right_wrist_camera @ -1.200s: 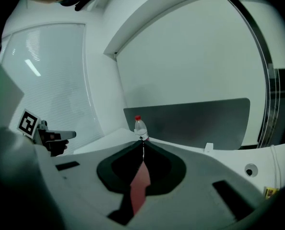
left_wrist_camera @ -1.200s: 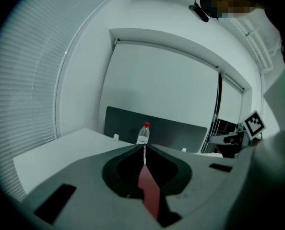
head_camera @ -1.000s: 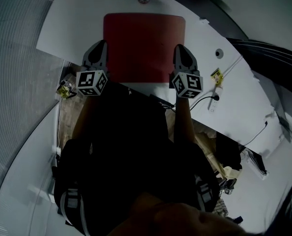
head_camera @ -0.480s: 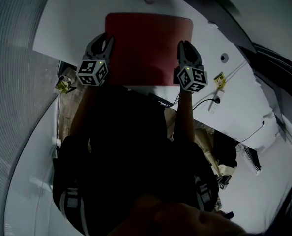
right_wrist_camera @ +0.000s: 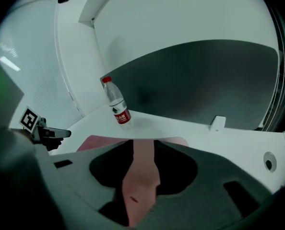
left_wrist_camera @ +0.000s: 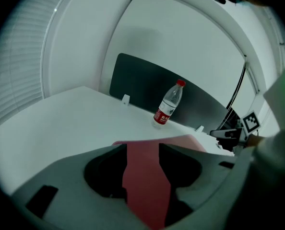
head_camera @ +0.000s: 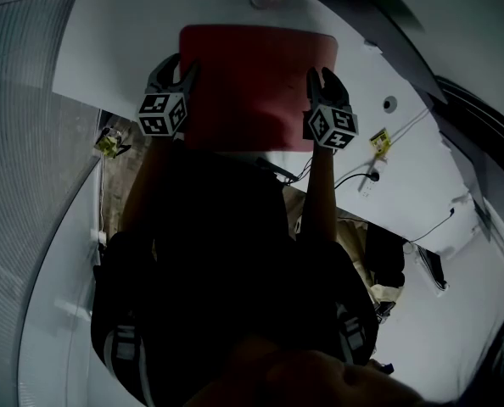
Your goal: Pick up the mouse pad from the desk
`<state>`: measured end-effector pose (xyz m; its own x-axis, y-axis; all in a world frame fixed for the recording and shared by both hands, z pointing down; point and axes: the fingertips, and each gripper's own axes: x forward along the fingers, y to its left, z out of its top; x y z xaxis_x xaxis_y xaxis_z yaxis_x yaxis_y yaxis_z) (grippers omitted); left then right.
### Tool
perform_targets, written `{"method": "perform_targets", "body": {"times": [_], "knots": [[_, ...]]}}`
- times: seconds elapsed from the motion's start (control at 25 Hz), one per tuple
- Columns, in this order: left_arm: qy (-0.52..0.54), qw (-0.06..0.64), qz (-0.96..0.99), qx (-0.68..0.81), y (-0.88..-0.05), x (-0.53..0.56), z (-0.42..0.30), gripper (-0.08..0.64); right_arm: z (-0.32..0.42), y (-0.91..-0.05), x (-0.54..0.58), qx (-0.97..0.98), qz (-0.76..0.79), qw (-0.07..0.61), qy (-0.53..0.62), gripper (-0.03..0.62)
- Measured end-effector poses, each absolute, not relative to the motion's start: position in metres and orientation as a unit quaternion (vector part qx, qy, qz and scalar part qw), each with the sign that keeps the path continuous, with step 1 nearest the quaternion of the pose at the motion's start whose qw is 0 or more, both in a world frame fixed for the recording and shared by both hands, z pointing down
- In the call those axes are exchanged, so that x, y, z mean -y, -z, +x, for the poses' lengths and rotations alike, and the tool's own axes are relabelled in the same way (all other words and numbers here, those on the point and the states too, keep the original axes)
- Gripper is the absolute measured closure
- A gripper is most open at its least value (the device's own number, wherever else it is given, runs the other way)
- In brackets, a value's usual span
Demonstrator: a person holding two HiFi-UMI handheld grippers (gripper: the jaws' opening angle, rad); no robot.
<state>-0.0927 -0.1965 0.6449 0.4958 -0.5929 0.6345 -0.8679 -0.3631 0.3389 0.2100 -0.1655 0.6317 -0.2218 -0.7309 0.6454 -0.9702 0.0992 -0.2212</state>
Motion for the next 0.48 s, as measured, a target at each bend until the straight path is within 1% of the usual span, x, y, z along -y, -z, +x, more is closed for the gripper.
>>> {"method": "perform_targets", "body": {"times": [0.32,0.48], "knots": [[-0.236,0.366,0.775,0.457,-0.688,0.207,-0.092,0.315,0.237,-0.685,0.172,0.701,0.583,0.236,-0.336,0.441],[-0.247,0.374,0.766,0.46,-0.698,0.208,-0.094,0.301,0.25,-0.704,0.172,0.692,0.581,0.256,-0.345,0.421]]}}
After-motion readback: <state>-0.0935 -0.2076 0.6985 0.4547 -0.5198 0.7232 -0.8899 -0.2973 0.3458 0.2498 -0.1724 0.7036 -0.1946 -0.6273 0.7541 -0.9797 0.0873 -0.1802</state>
